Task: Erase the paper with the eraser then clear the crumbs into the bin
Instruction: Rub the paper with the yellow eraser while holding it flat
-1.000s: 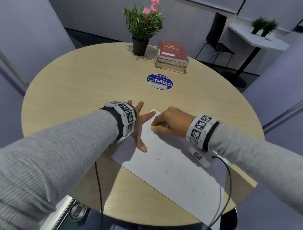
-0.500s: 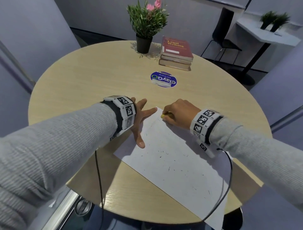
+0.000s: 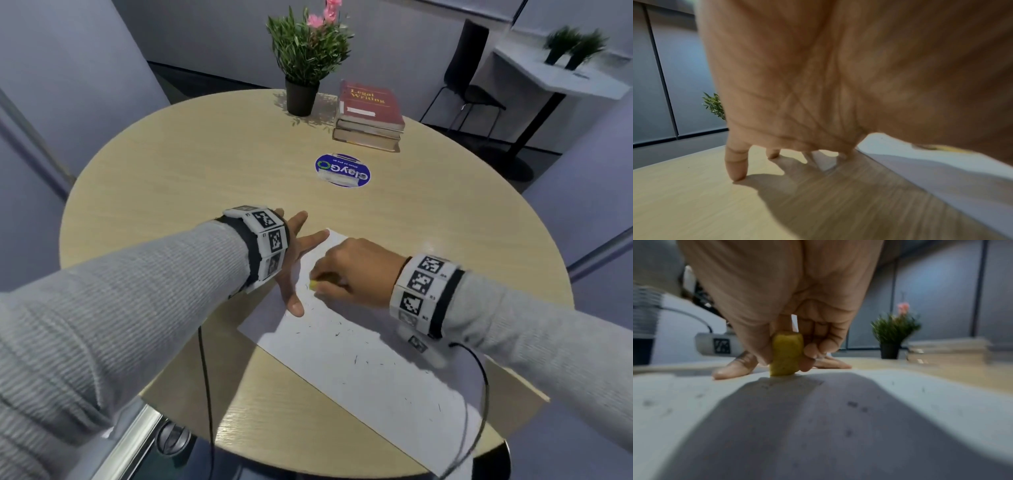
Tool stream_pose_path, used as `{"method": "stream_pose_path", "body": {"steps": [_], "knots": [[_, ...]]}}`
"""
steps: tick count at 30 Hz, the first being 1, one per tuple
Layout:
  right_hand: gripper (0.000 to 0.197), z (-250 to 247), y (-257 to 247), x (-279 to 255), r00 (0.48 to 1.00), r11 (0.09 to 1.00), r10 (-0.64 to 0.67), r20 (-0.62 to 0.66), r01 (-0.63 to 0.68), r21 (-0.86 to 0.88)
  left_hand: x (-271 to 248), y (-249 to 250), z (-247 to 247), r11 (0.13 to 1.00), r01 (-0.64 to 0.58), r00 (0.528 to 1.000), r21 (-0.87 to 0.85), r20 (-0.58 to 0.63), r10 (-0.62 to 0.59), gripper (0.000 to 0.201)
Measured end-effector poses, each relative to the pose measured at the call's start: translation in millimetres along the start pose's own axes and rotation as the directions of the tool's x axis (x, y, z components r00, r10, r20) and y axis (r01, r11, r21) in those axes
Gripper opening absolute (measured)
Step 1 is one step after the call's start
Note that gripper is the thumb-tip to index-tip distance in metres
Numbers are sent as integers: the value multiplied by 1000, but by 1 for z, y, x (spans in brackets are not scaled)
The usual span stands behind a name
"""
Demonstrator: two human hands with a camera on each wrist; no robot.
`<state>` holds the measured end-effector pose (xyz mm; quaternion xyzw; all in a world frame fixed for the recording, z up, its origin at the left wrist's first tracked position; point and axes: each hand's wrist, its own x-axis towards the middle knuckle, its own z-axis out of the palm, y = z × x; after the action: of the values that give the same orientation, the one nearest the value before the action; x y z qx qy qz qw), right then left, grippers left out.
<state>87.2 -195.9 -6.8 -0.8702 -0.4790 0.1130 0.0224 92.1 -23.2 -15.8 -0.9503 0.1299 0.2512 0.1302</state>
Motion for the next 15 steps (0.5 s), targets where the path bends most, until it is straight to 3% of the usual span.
{"method": "stream_pose_path", "body": {"steps": [5, 7, 11, 15], "knots": [[26, -17, 46, 13, 968, 972, 230, -102, -232, -18, -2, 3, 4, 994, 9, 1000, -108, -18, -11, 150], [25, -14, 41, 12, 972, 977, 210, -110, -214, -24, 0, 2, 4, 997, 3, 1000, -83, -31, -5, 152], [23, -2, -1, 1, 1000, 1000, 6, 17, -6, -1, 2, 0, 1, 1000, 20, 1000, -14, 8, -20, 155], [24, -19, 39, 13, 978, 979, 201, -63, -202, -19, -1, 4, 4, 990, 22, 999, -142, -22, -25, 151]]}}
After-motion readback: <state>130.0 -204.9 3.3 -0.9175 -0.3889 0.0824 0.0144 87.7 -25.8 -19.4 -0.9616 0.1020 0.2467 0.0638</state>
